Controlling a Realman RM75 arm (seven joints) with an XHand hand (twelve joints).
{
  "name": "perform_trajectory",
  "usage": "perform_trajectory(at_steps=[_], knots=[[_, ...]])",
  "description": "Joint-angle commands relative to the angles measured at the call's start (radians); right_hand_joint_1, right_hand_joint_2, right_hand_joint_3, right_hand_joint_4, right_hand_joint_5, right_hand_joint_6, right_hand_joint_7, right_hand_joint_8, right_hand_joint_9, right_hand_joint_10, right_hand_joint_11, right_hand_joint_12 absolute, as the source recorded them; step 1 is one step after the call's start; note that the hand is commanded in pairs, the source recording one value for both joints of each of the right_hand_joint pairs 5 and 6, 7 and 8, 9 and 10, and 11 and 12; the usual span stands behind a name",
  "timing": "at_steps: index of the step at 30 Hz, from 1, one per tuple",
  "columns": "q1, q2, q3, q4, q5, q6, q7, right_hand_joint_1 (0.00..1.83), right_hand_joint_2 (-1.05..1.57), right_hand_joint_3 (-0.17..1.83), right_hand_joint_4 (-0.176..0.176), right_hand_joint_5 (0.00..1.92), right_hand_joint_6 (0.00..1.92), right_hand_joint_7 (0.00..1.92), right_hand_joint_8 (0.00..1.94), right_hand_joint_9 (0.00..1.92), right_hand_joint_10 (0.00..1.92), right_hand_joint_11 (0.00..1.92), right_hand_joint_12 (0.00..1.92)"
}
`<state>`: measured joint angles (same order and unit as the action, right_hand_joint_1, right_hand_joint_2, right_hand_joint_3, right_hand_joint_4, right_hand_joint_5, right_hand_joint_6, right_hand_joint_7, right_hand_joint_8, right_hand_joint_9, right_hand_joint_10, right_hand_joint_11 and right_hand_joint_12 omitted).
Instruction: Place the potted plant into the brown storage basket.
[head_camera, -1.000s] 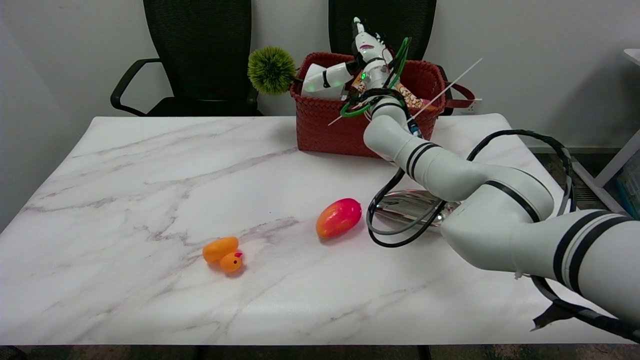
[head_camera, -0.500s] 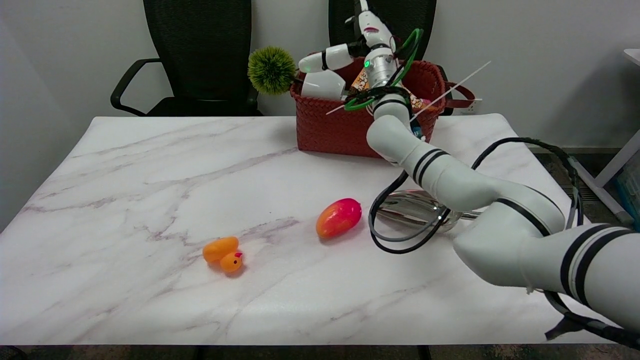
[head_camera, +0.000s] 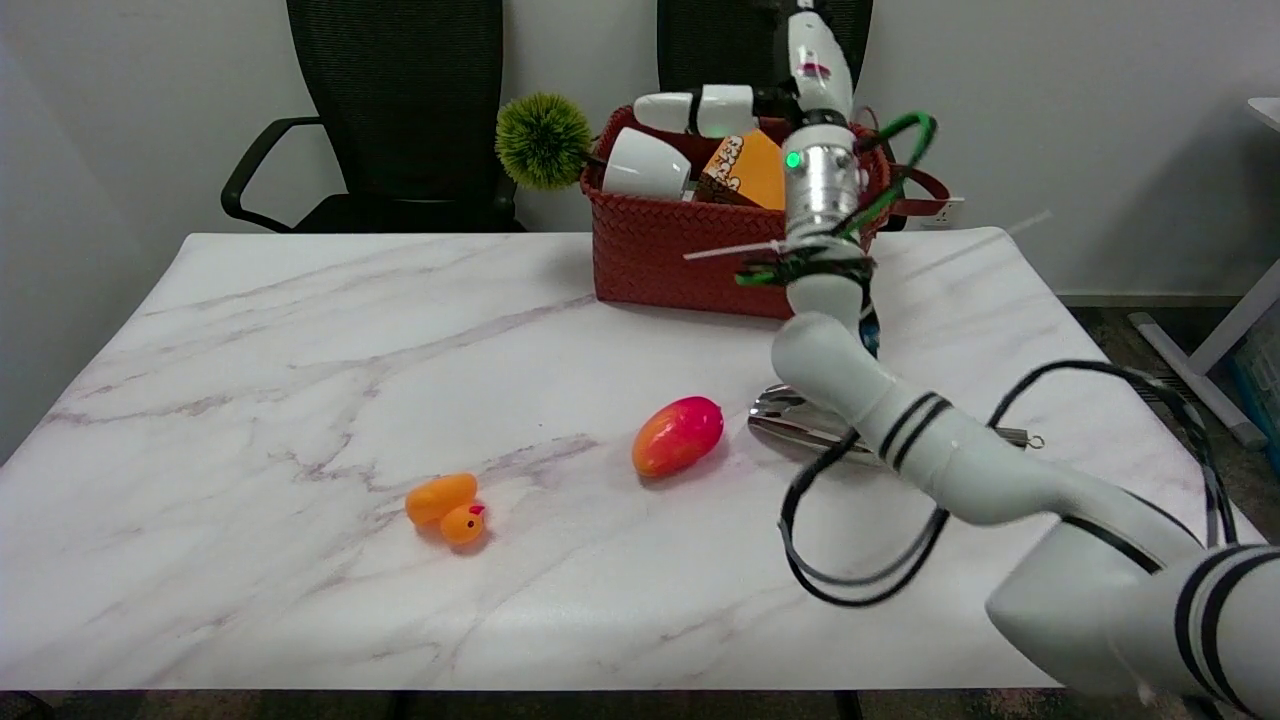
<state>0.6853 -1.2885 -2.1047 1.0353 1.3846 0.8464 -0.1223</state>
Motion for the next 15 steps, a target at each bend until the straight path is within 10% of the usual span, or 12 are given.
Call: perform_trajectory(at_steps=[1, 15], knots=[[-0.495, 0.11, 0.002, 0.484, -0.075, 0.402, 0.004, 0.94, 0.12, 0.08, 0.0, 0.03, 0.03, 0.39, 0.39, 0.37, 0.37, 0.26, 0.26], [-0.671, 0.091, -0.117, 0.51, -0.144, 0.708, 0.006, 0.94, 0.23, 0.14, 0.0, 0.05, 0.05, 0.37, 0.37, 0.35, 0.35, 0.26, 0.26]])
